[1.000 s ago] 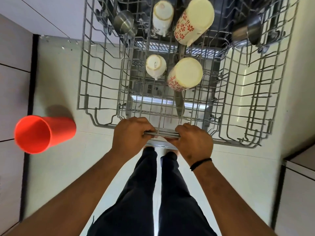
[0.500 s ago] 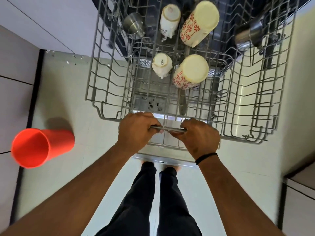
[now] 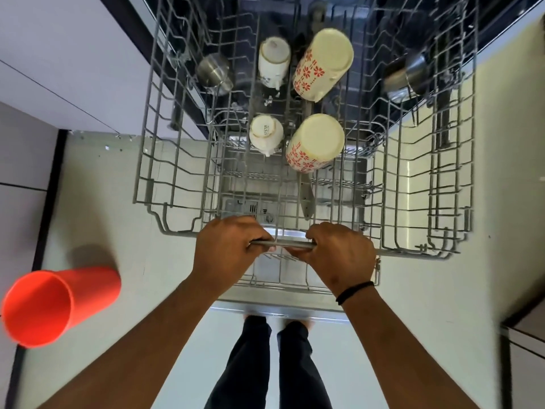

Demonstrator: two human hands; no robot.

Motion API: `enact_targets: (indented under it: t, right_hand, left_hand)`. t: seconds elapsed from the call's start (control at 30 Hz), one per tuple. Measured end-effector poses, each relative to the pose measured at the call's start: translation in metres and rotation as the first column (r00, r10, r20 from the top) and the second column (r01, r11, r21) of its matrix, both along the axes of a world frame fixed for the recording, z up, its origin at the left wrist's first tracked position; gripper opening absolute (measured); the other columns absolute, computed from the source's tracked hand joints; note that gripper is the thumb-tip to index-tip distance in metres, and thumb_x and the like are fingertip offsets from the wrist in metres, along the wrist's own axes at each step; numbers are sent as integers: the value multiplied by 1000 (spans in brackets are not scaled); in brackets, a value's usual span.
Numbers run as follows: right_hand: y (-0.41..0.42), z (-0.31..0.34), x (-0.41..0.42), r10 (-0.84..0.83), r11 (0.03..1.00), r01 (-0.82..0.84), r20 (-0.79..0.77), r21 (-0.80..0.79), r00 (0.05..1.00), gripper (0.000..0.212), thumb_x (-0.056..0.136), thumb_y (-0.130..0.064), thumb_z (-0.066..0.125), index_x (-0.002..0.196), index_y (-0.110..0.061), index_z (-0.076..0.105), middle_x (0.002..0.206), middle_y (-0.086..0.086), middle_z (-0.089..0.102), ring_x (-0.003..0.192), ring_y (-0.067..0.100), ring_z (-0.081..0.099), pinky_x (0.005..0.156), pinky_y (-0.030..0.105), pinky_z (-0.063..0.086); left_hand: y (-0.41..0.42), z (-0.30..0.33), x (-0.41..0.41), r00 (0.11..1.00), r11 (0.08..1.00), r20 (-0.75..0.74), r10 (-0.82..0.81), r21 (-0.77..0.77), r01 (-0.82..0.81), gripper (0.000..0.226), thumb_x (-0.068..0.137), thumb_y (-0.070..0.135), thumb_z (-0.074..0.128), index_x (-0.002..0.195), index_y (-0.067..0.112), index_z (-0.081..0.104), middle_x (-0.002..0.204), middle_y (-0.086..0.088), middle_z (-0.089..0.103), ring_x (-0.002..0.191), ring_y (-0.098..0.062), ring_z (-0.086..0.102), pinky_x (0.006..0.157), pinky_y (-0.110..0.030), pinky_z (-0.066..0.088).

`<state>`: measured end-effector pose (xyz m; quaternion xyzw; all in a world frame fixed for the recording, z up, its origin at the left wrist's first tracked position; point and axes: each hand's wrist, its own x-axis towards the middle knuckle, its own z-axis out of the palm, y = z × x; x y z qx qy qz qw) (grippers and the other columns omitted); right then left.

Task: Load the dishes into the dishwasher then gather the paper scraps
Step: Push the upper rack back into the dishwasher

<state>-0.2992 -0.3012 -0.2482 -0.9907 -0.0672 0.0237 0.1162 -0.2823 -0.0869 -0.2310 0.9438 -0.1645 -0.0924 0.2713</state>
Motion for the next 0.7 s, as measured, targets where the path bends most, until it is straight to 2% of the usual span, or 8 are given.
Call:
enact_targets:
  t: [0.07, 0.17, 0.27, 0.4, 0.53, 0.7]
  right_hand:
    - [0, 0, 5, 1, 1000, -1, 22, 7, 1000, 59, 68, -75, 66, 51, -20, 54, 46, -4, 49, 40, 13, 35, 43, 18, 25]
    - [-2, 0, 16, 5, 1000, -5, 42, -8, 999, 60, 69, -75, 69, 51, -20, 54, 47, -4, 49, 38, 16, 40, 44, 18, 23]
    - [-6, -1, 29, -5, 1000, 5, 11, -25, 1000, 64, 69, -79, 66, 52, -19, 55, 49, -6, 49, 41, 15, 37, 44, 17, 27]
    - [-10, -2, 57, -7, 999, 8, 11, -49, 1000, 61, 67, -82, 64, 61, -21, 67, 51, -5, 58, 42, 18, 52, 45, 18, 34]
    - [-9, 1, 84, -11, 999, 12, 21, -46, 1000, 64, 69, -85, 56, 68, -22, 69, 57, -5, 62, 47, 18, 55, 48, 20, 36]
    - [-15, 6, 116, -38, 997, 41, 46, -69, 998, 60, 69, -84, 61, 76, -26, 71, 61, -7, 64, 50, 16, 53, 52, 21, 32]
  left_hand:
    - [0, -2, 3, 1000, 1000, 24, -1, -1, 1, 17, 86, 45, 68, 83, 34, 81, 80, 16, 71, 67, -5, 64, 60, -29, 53]
    - [-1, -5, 12, 999, 1000, 41, 3, 5, -3, 14, 87, 46, 72, 86, 35, 80, 83, 17, 71, 69, -5, 63, 62, -29, 50]
    - [-4, -7, 25, 998, 1000, 57, -2, 13, 1, 12, 87, 44, 74, 86, 34, 80, 83, 17, 71, 69, -4, 62, 63, -29, 50]
    - [-8, -9, 51, 994, 1000, 109, 11, 6, -12, 3, 85, 35, 78, 84, 33, 81, 81, 16, 72, 69, -7, 63, 64, -32, 52]
    - [-8, -11, 77, 990, 999, 137, 31, 8, -33, 4, 82, 37, 81, 84, 34, 81, 80, 17, 72, 76, -10, 62, 71, -36, 52]
    - [-16, -13, 106, 973, 995, 223, 57, 65, -73, 6, 79, 36, 81, 84, 34, 80, 81, 17, 73, 84, -15, 64, 80, -35, 48]
